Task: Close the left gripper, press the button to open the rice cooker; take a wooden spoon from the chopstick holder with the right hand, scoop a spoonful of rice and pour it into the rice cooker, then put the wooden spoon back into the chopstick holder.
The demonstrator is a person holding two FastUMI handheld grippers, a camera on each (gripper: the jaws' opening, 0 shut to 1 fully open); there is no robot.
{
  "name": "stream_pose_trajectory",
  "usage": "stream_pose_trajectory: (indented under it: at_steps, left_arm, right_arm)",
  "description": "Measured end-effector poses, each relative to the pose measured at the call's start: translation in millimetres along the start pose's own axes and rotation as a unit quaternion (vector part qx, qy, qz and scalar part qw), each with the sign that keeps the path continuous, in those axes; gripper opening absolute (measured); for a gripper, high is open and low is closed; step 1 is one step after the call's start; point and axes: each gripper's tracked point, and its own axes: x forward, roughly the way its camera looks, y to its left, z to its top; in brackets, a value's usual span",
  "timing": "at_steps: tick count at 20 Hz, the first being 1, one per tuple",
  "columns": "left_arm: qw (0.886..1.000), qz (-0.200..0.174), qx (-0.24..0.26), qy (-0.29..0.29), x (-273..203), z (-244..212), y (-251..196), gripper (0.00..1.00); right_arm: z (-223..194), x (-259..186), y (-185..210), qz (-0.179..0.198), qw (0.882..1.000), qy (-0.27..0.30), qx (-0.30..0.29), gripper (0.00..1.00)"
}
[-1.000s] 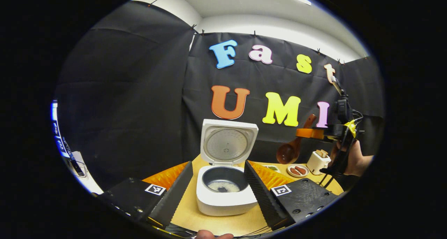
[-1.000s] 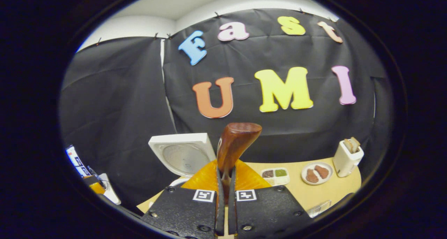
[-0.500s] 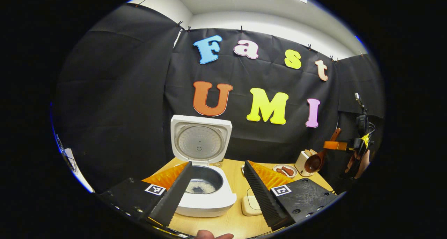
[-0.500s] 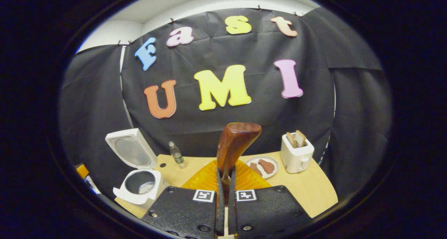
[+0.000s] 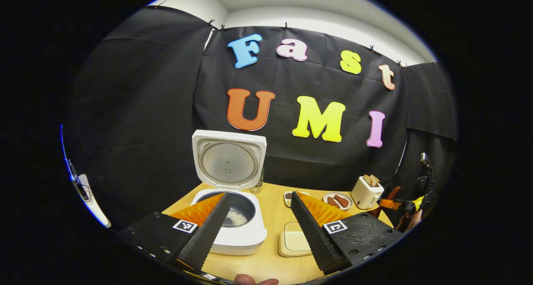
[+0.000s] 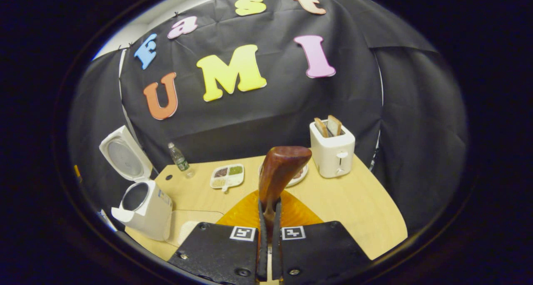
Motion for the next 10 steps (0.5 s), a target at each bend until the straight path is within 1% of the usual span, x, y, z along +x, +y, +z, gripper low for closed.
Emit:
stream_pose_trajectory:
  at_steps: [3,6,10]
  left_arm:
    - [1.000,0.005,0.000,0.012,2.2,-1.4,-3.1,0.94]
    - [1.000,0.011,-0.001,0.017,7.9,-0.5,-5.3,0.94]
    - [1.000,0.013,0.001,0.024,12.3,1.0,-8.3,0.95]
  right_arm:
    - [-26.3,16.1,-10.9,-0.002,1.000,0.017,-0.003,0.09]
    - [-44.8,30.2,-17.3,0.002,1.000,0.025,-0.010,0.10]
    - [-63.9,42.3,-25.1,0.004,0.999,0.035,-0.002,0.10]
